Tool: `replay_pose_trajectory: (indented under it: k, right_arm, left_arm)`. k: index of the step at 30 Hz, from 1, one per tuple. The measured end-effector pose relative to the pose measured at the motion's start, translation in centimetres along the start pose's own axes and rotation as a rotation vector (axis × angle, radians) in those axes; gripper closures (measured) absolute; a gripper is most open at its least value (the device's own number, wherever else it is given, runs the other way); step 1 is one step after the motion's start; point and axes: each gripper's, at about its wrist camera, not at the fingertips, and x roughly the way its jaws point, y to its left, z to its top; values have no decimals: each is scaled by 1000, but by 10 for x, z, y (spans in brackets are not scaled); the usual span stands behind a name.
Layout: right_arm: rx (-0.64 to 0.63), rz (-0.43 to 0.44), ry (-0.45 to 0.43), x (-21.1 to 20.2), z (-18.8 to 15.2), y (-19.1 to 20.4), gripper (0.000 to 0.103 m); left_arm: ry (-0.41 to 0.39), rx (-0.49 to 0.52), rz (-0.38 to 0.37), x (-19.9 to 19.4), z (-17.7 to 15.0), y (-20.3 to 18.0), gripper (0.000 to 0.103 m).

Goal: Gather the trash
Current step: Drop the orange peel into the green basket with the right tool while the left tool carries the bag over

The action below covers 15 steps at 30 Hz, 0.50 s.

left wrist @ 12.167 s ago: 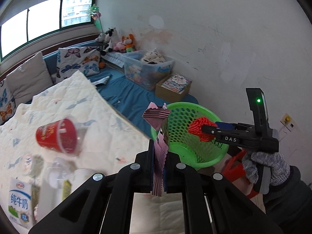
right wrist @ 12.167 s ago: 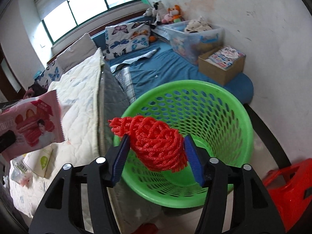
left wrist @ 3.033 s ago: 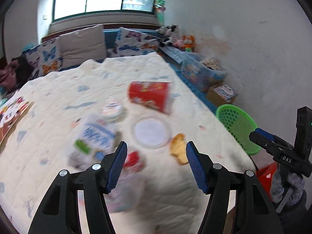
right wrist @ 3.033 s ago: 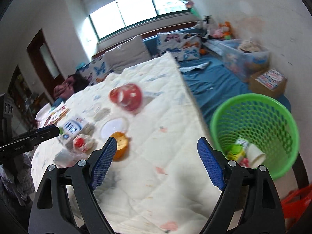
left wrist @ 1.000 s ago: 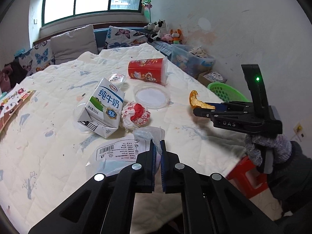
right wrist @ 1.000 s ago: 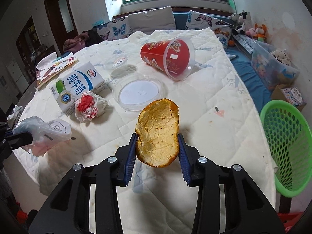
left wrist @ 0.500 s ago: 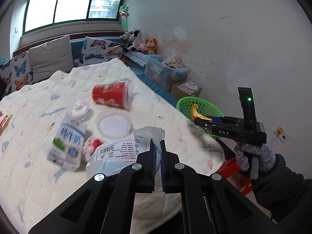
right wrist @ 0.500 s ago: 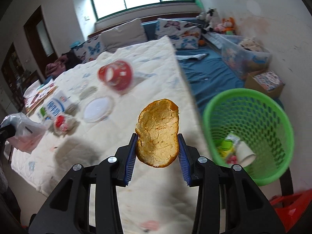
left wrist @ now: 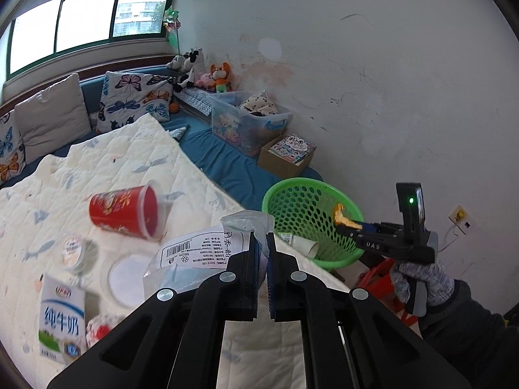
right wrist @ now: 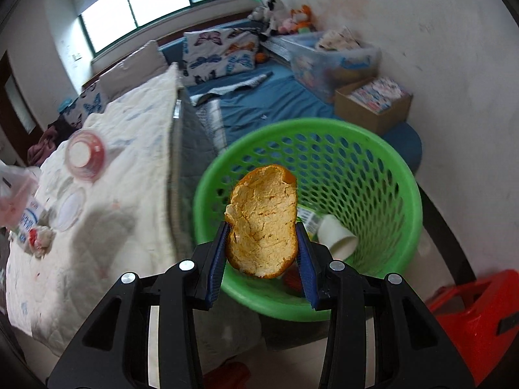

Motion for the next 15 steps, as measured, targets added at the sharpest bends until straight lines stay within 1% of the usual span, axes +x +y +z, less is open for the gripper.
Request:
replay_pose_trajectory:
  k: [2, 6, 9, 11, 15]
  right_arm:
    - [19, -8, 9, 5, -1, -10, 60]
    - [52, -18, 27, 17, -4, -25, 59]
    - [80, 1, 37, 22, -5, -34, 56]
    - [86, 1, 31, 21, -5, -37, 50]
    - [93, 5, 13, 16, -2, -41, 50]
  left_arm:
    - [5, 12, -5, 8, 7, -6, 98]
    - [20, 38, -11, 27, 24, -20, 98]
    - [26, 54, -21, 39, 34, -31, 98]
    - [30, 65, -30, 47, 40, -38, 98]
    - [34, 88, -52, 61, 49, -52, 98]
